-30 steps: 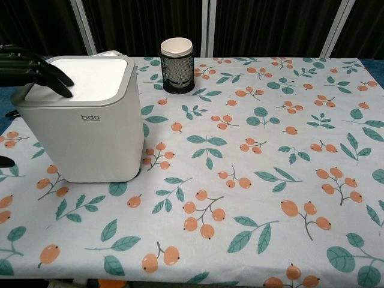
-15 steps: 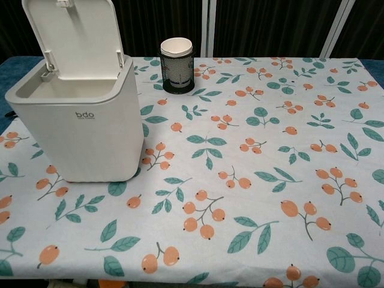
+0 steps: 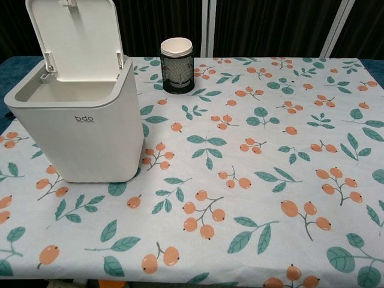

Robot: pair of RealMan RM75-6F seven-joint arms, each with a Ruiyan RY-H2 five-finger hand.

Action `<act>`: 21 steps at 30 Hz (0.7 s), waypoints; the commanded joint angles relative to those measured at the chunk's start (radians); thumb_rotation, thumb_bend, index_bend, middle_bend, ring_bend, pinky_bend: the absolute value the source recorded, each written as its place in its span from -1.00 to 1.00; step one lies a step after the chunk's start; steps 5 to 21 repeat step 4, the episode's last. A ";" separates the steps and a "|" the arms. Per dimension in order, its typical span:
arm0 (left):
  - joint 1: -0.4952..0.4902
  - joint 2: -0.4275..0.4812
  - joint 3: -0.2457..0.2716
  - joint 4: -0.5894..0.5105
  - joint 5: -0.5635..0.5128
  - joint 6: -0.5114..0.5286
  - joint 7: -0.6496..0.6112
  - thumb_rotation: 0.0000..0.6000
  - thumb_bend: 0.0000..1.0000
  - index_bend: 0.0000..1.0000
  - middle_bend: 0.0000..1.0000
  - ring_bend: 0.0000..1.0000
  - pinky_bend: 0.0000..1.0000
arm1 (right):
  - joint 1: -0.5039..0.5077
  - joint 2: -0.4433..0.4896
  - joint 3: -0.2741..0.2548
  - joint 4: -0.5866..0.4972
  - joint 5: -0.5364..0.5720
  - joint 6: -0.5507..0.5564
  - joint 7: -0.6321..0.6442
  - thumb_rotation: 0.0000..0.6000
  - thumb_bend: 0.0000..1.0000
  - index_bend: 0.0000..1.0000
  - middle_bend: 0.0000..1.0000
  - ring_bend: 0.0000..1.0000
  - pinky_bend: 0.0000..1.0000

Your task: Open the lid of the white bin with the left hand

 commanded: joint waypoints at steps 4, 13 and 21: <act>0.050 -0.054 0.020 0.020 -0.013 0.030 0.032 1.00 -1.00 -0.60 -0.71 -0.81 -1.00 | -0.004 -0.002 0.005 -0.005 -0.012 0.024 -0.008 1.00 -0.34 -0.90 -0.88 -1.00 -1.00; 0.050 -0.054 0.020 0.020 -0.013 0.030 0.032 1.00 -1.00 -0.60 -0.71 -0.81 -1.00 | -0.004 -0.002 0.005 -0.005 -0.012 0.024 -0.008 1.00 -0.34 -0.90 -0.88 -1.00 -1.00; 0.050 -0.054 0.020 0.020 -0.013 0.030 0.032 1.00 -1.00 -0.60 -0.71 -0.81 -1.00 | -0.004 -0.002 0.005 -0.005 -0.012 0.024 -0.008 1.00 -0.34 -0.90 -0.88 -1.00 -1.00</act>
